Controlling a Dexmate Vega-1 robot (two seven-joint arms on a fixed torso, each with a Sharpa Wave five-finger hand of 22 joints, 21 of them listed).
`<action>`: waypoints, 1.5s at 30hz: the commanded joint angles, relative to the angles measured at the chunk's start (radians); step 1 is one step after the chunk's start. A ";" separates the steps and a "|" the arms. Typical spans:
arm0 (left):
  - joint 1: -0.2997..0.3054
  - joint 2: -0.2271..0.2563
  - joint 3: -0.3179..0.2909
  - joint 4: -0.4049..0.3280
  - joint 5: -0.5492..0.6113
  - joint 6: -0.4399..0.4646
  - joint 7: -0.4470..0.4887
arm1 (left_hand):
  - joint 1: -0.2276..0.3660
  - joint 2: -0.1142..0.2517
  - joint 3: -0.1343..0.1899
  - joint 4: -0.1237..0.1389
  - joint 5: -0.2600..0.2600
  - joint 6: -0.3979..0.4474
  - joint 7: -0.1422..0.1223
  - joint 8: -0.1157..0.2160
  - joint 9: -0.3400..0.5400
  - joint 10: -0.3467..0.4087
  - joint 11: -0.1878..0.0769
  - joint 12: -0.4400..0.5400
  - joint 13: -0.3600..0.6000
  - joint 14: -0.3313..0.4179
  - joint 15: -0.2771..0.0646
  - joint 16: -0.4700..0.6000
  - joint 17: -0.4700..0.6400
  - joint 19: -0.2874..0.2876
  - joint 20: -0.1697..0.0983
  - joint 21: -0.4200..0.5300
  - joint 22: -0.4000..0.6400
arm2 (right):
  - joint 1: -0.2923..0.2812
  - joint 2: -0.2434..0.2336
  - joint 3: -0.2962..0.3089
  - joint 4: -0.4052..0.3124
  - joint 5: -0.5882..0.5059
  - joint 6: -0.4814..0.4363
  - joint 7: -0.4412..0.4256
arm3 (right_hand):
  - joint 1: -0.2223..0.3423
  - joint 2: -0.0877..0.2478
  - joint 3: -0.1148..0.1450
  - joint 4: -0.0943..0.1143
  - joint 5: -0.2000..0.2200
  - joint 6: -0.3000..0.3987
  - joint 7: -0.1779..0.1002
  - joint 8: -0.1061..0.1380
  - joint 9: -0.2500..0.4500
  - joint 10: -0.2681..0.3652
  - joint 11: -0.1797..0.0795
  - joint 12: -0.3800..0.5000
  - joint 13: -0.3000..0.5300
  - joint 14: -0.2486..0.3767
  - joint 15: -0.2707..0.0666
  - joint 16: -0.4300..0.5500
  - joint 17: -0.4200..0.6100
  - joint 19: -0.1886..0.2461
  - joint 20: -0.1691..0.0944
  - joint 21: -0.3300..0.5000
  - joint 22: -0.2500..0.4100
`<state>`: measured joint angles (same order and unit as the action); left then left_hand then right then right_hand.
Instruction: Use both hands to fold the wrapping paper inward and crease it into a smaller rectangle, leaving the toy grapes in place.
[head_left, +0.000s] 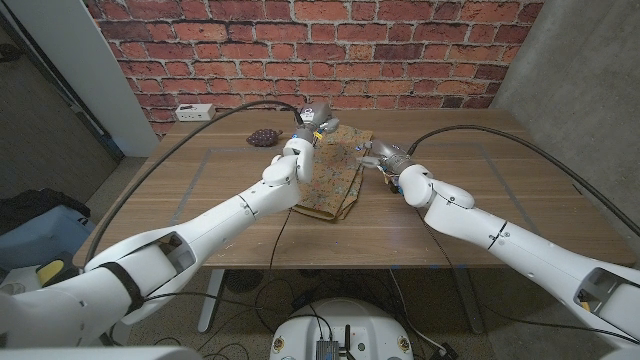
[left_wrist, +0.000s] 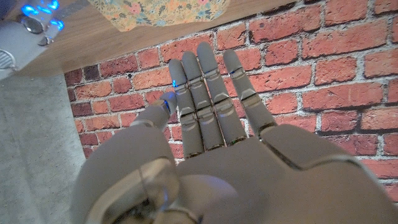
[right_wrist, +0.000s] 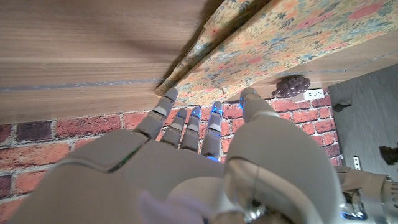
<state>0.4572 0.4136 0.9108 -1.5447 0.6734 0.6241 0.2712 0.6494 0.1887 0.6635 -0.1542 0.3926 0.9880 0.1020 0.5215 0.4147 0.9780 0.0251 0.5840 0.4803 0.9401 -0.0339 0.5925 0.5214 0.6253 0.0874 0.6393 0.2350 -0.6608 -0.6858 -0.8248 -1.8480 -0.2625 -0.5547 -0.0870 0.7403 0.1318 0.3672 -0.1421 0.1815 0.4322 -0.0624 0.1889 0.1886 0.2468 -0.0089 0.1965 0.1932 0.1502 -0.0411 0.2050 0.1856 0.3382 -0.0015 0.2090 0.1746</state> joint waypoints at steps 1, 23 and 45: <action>-0.048 -0.003 0.036 -0.004 -0.028 0.167 -0.153 | 0.015 0.004 0.012 0.007 0.017 0.005 0.007 0.013 0.019 0.004 0.004 0.011 0.022 0.004 0.007 0.009 0.017 0.005 -0.002 0.015 0.005 | 0.033 0.006 -0.034 -0.005 -0.026 0.007 0.097 | 0.026 0.004 0.006 -0.013 0.008 0.019 -0.007 0.009 0.002 0.020 -0.030 0.007 0.001 0.013 -0.042 0.000 -0.002 0.007 0.016 0.003 0.002; -0.146 -0.003 0.139 0.037 -0.109 0.309 -0.266 | 0.084 -0.046 -0.009 -0.016 0.128 0.014 -0.010 0.240 0.358 0.086 -0.007 0.251 0.403 0.119 -0.007 0.285 0.359 0.063 -0.014 0.204 0.044 | 0.067 0.035 -0.074 0.006 -0.119 0.030 0.155 | 0.085 0.010 0.013 -0.032 0.007 0.057 -0.016 0.010 0.001 0.056 -0.041 0.008 0.001 0.028 -0.091 -0.004 -0.007 0.023 0.032 0.003 0.002; -0.325 -0.065 0.319 0.256 -0.246 0.339 -0.491 | -0.049 -0.019 0.072 0.043 0.195 -0.043 0.021 0.123 0.190 -0.021 0.020 0.022 0.170 0.009 -0.003 -0.030 0.043 -0.045 -0.005 0.240 -0.040 | 0.049 0.033 -0.054 -0.007 -0.151 0.012 0.150 | 0.105 -0.004 0.009 -0.031 0.007 0.047 -0.013 0.004 0.001 0.050 -0.033 0.003 0.001 0.040 -0.077 -0.005 -0.008 0.026 0.039 0.000 0.002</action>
<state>0.1899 0.3646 1.1826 -1.3710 0.5466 1.0082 -0.1014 0.6128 0.1664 0.7237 -0.1148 0.5776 0.9527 0.1222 0.6550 0.6172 0.9680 0.0450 0.6238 0.6695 0.9554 -0.0389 0.5858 0.5877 0.5882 0.0808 0.8857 0.2030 -0.6029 -0.6543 -0.8913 -1.8496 -0.4010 -0.5428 0.0662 0.8321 0.1264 0.3798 -0.1709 0.1855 0.4840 -0.0785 0.1958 0.1884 0.2965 -0.0442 0.2026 0.1907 0.1806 -0.0357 0.2050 0.1768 0.3576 0.0358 0.2090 0.1748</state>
